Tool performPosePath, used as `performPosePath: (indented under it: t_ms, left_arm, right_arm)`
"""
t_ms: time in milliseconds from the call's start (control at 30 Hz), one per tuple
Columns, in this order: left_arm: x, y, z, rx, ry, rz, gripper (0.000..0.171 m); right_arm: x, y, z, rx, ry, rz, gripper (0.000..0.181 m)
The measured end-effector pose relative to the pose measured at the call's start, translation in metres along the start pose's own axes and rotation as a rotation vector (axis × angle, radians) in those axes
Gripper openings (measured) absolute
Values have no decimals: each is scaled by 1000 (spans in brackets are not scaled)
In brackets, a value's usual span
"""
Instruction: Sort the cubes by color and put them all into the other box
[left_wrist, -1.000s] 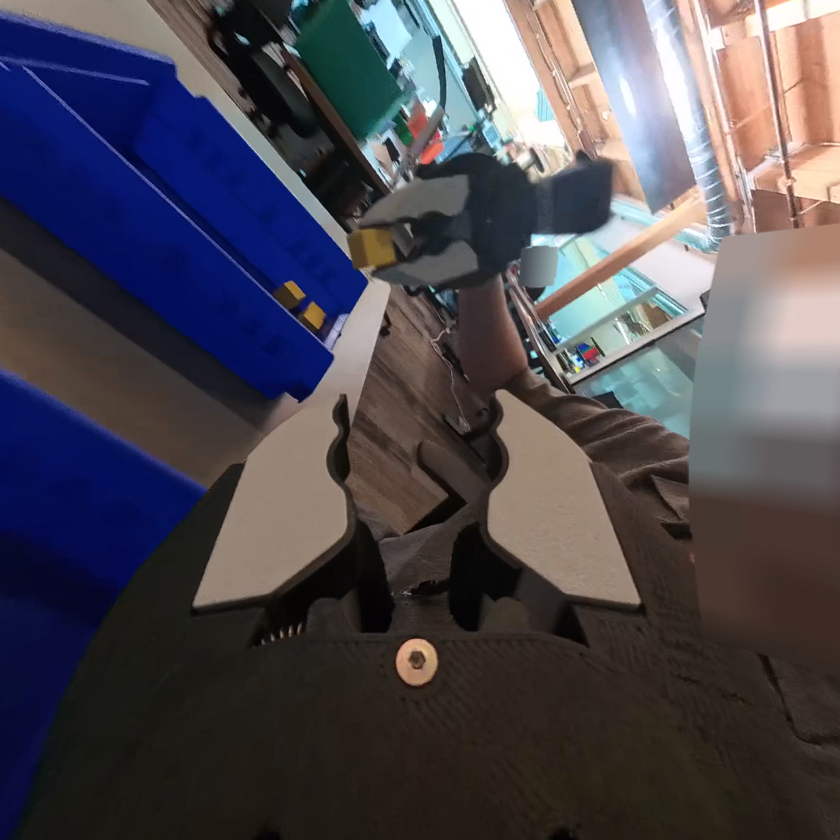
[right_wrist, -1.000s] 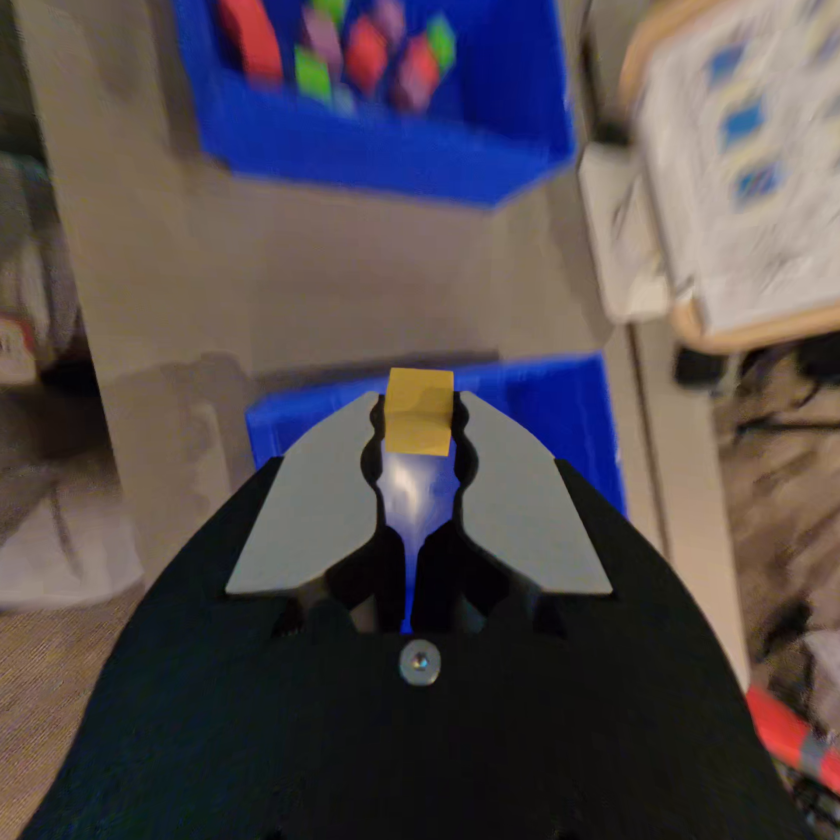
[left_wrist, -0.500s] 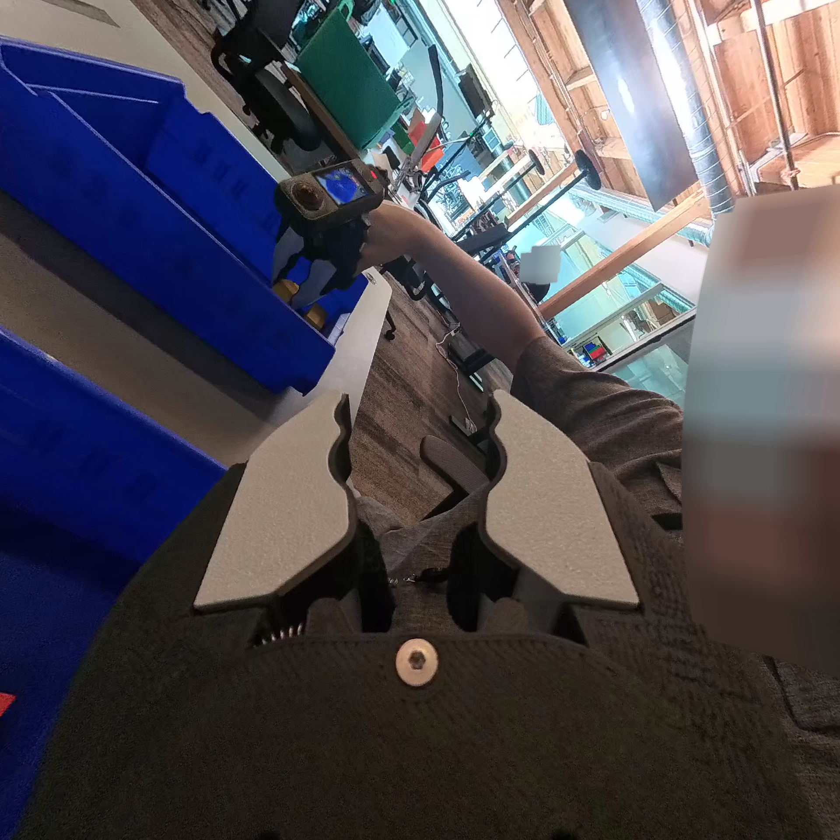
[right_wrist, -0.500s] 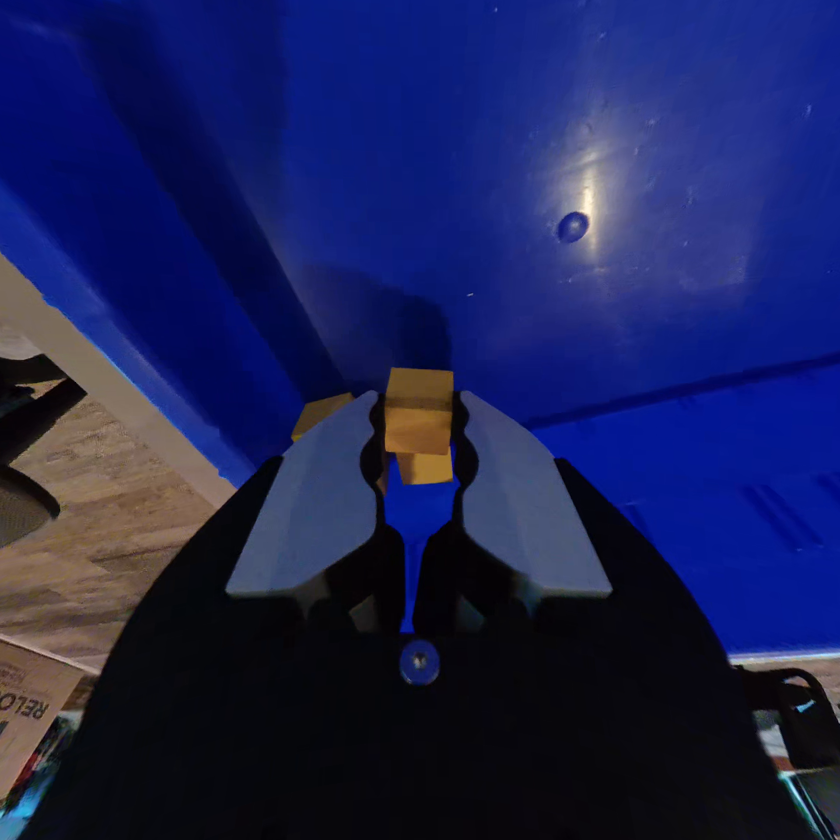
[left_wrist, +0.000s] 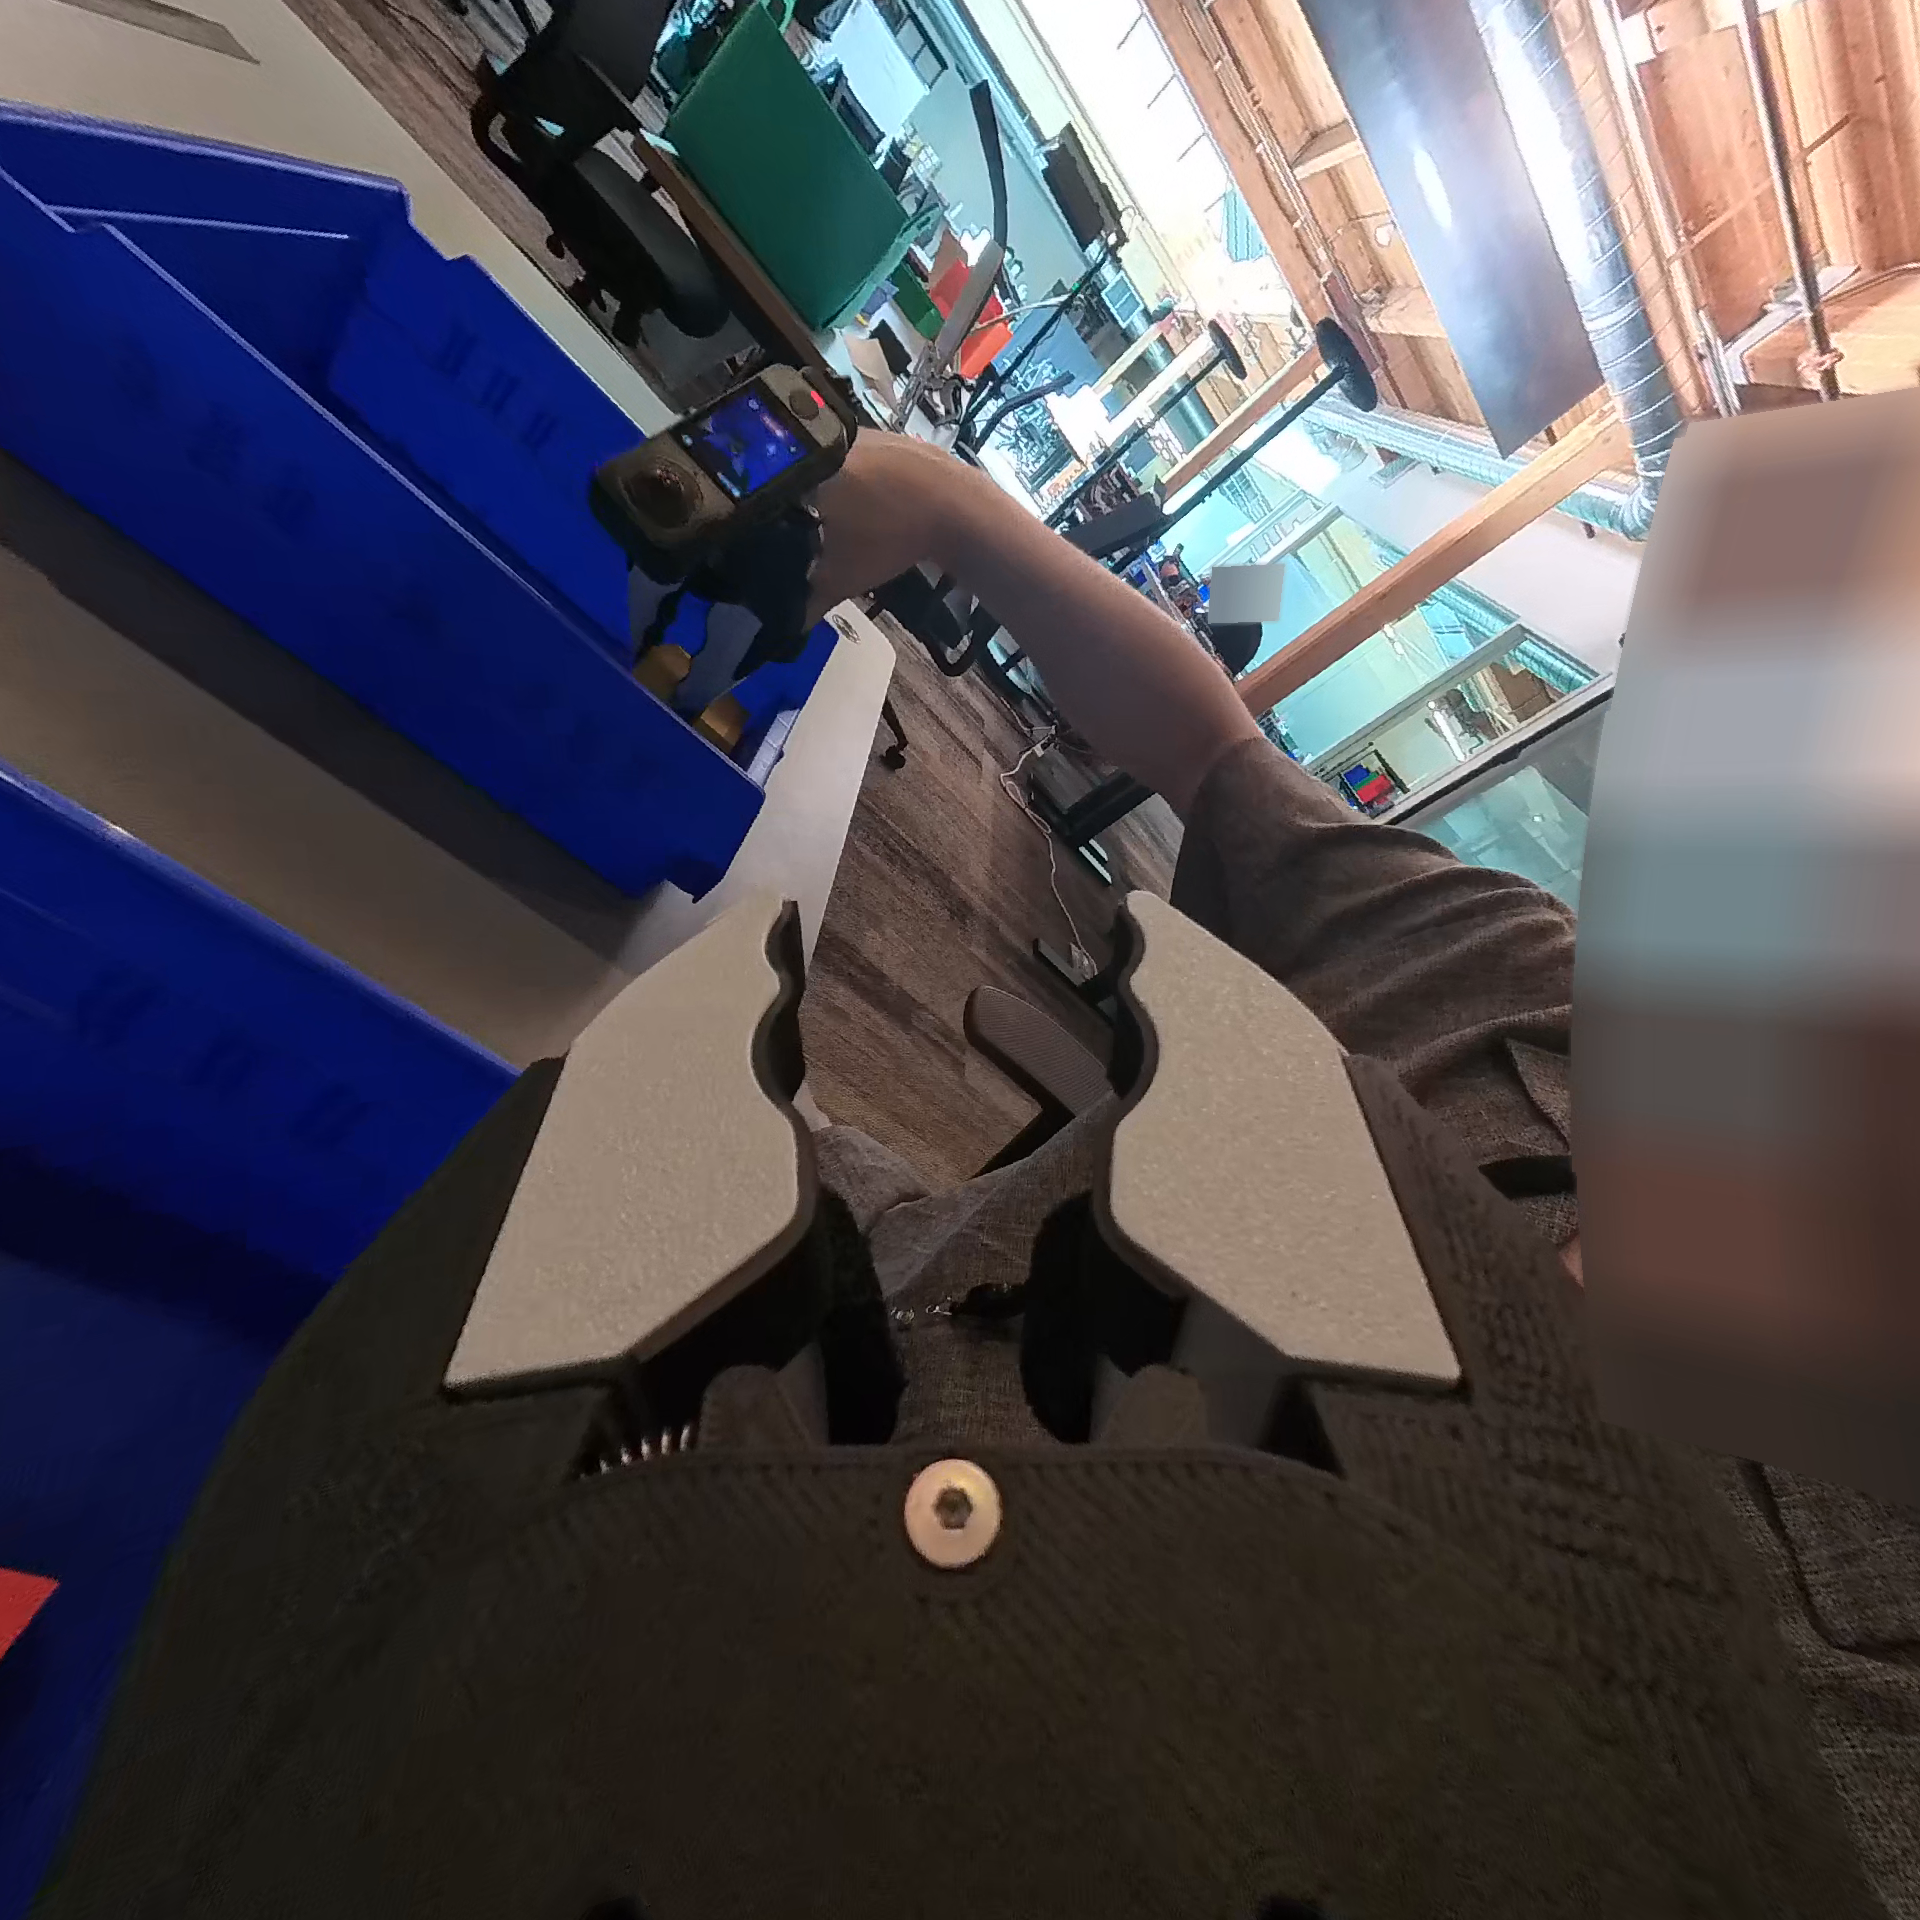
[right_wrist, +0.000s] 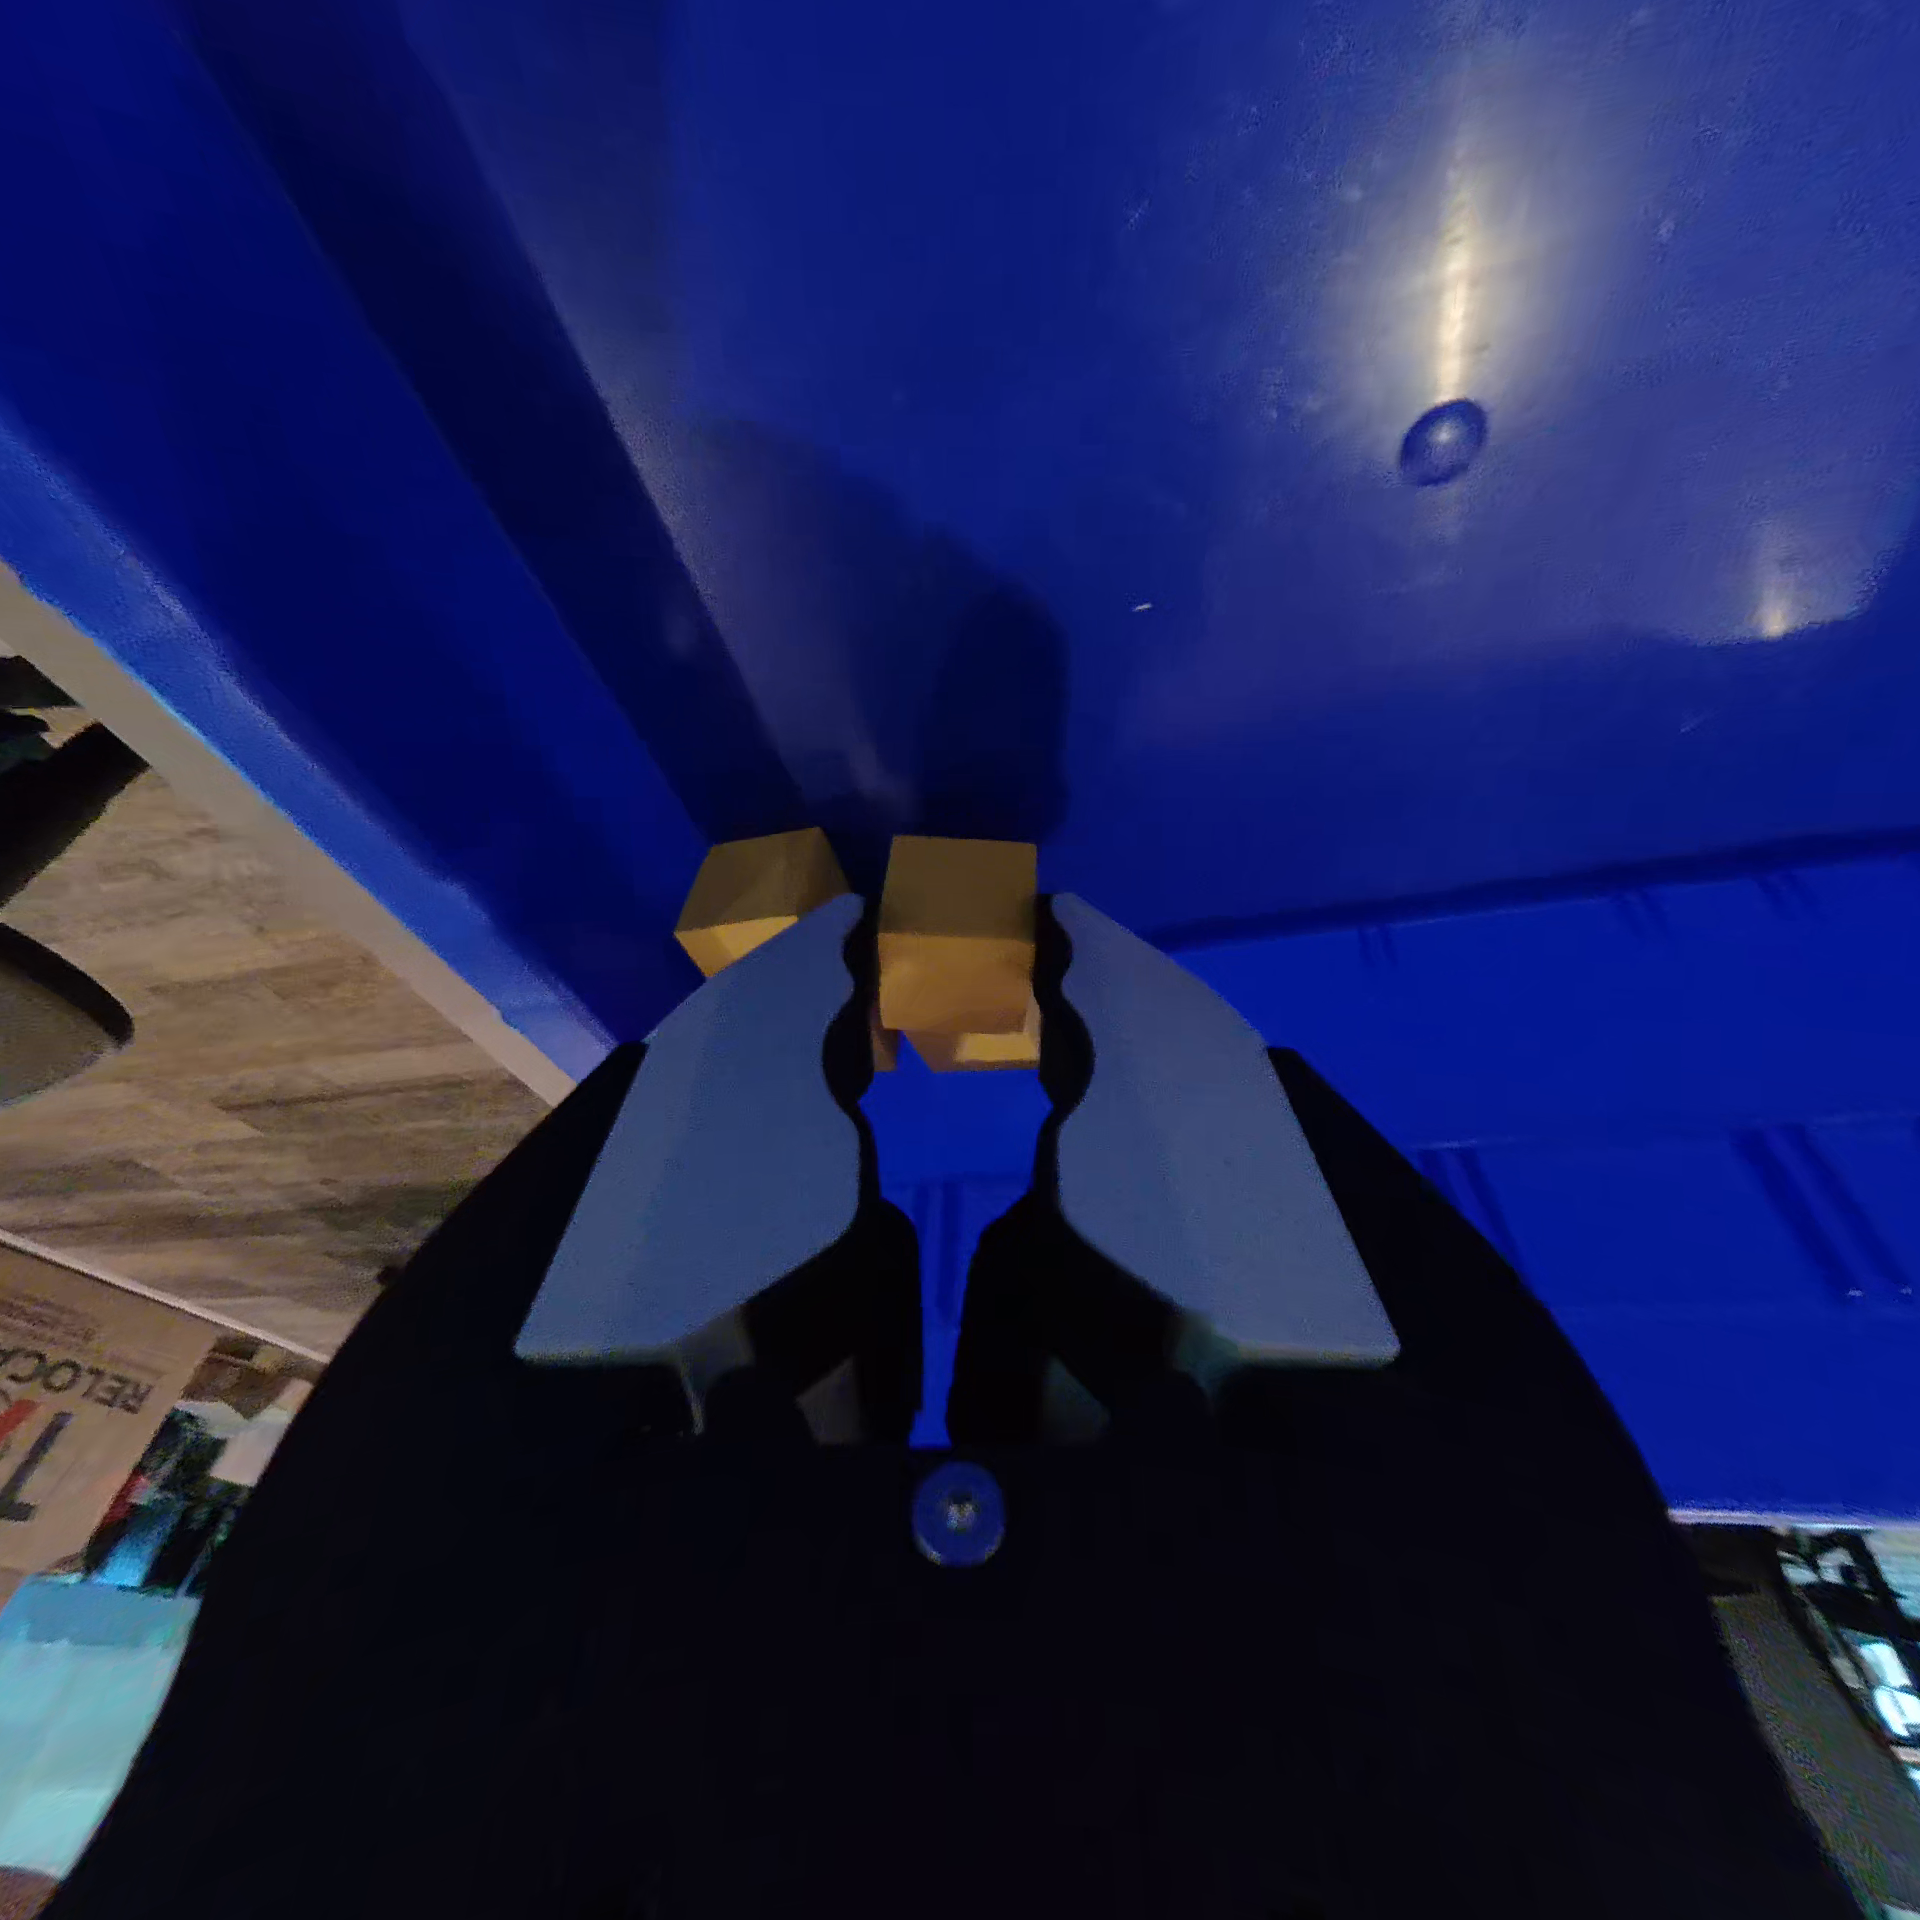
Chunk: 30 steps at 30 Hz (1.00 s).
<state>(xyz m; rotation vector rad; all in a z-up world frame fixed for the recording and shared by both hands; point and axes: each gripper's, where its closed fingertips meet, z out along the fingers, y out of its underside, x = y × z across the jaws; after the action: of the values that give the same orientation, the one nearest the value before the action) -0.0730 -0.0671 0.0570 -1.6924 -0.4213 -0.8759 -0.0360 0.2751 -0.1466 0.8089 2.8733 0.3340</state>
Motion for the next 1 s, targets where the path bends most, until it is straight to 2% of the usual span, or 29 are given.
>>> performPosePath:
  t_ms: [367, 633, 767, 867, 1000]
  left_arm:
    - [2, -1, -4, -2, -7, 14, 56]
    - [4, -2, -8, 6, -25, 24, 56]
    - [5, -2, -9, 11, -31, 30, 56]
    - [5, -2, -10, 10, -33, 30, 56]
    - [5, -1, -10, 9, -31, 30, 56]
  right_arm:
    - [-5, 2, -2, 44, -11, 16, 33]
    - [-2, -24, -23, 206, 1, 13, 29]
    - [12, -36, -24, 275, 29, 80, 28]
    - [16, -31, -10, 222, 55, 72, 28]
    - [3, -22, 0, 166, 24, 36, 26]
